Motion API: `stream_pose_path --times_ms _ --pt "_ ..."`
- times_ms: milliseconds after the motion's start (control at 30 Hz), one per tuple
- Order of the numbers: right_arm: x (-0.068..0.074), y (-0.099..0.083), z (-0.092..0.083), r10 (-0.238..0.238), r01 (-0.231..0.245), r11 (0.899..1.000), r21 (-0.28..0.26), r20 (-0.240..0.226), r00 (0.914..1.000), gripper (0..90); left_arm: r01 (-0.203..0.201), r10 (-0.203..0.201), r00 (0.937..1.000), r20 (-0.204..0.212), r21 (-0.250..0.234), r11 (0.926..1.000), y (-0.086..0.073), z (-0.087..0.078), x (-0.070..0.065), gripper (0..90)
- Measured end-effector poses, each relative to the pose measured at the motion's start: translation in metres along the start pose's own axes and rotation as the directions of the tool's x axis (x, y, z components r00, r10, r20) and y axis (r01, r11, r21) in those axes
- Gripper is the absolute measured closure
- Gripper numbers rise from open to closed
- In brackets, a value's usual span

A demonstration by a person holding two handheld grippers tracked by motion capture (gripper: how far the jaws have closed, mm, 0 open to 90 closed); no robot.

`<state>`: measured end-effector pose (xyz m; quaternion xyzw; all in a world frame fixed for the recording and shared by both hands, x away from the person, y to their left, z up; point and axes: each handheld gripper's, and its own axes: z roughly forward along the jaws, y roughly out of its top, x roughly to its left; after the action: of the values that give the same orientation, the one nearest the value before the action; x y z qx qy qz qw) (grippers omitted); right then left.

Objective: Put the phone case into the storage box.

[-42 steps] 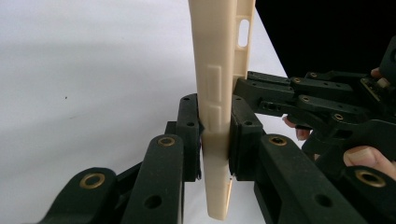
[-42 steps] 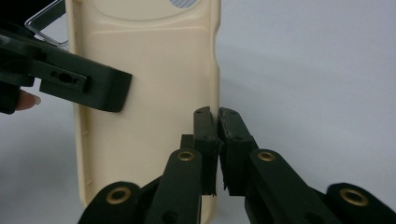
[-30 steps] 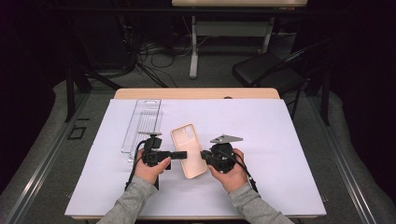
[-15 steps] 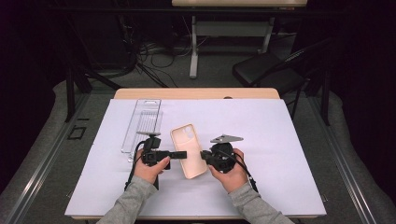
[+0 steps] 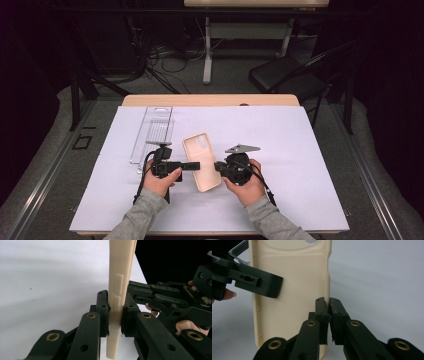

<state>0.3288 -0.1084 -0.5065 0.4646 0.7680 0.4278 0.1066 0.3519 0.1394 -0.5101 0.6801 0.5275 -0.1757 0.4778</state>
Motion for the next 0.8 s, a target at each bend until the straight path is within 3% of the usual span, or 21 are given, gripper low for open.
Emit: stream_pose_path --times_ms 633,800 --pt "-0.0004 0.0010 -0.0013 0.009 -0.009 1.000 0.008 -0.025 0.9996 80.5 0.000 0.001 1.0000 0.009 -0.012 0.9999 0.0008 -0.0035 0.0005 80.0" --pt "-0.0020 0.0023 -0.0040 0.013 -0.014 1.000 -0.010 -0.036 0.9993 77.4 -0.004 0.004 1.0000 0.005 -0.022 0.9997 0.0024 -0.0066 0.0027 80.0"
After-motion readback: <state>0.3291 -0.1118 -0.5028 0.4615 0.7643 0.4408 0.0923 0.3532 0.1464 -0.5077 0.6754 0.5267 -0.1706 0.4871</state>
